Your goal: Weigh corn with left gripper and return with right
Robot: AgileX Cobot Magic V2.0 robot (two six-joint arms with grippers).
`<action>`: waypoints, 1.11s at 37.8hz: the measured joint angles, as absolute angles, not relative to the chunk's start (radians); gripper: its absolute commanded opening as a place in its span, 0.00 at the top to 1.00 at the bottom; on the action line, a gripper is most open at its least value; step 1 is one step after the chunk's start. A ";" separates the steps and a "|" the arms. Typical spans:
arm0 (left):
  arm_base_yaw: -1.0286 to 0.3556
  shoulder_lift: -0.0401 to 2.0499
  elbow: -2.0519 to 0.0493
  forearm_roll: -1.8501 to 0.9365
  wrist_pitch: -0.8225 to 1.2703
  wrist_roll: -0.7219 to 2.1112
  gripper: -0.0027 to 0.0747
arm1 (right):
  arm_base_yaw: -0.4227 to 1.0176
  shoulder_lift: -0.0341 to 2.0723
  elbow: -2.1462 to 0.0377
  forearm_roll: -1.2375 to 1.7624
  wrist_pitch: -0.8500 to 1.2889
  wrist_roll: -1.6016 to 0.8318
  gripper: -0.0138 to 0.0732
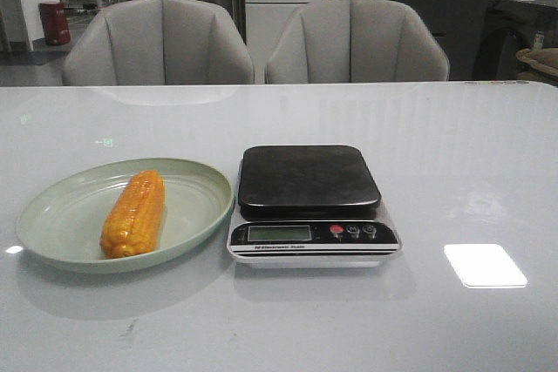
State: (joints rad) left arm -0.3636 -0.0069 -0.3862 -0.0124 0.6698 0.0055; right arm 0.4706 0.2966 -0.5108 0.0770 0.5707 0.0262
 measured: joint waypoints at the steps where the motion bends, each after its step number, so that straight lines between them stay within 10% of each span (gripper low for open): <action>1: -0.364 -0.007 -0.386 -0.012 0.670 0.005 0.81 | 0.471 0.269 -0.488 0.077 0.556 0.026 0.25; 12: -0.364 -0.007 -0.386 -0.012 0.670 0.005 0.81 | 0.471 0.159 -0.299 0.074 0.402 0.026 0.28; 18: -0.364 -0.007 -0.386 -0.012 0.670 0.005 0.81 | 0.471 0.159 -0.274 0.074 0.341 0.026 0.72; 42: -0.364 -0.007 -0.386 -0.012 0.670 0.005 0.81 | 0.471 0.159 -0.274 0.074 0.317 0.026 0.63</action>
State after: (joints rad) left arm -0.3636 -0.0069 -0.3862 -0.0124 0.6698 0.0055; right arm 0.4706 0.1589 -0.2741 0.0740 0.3170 0.0262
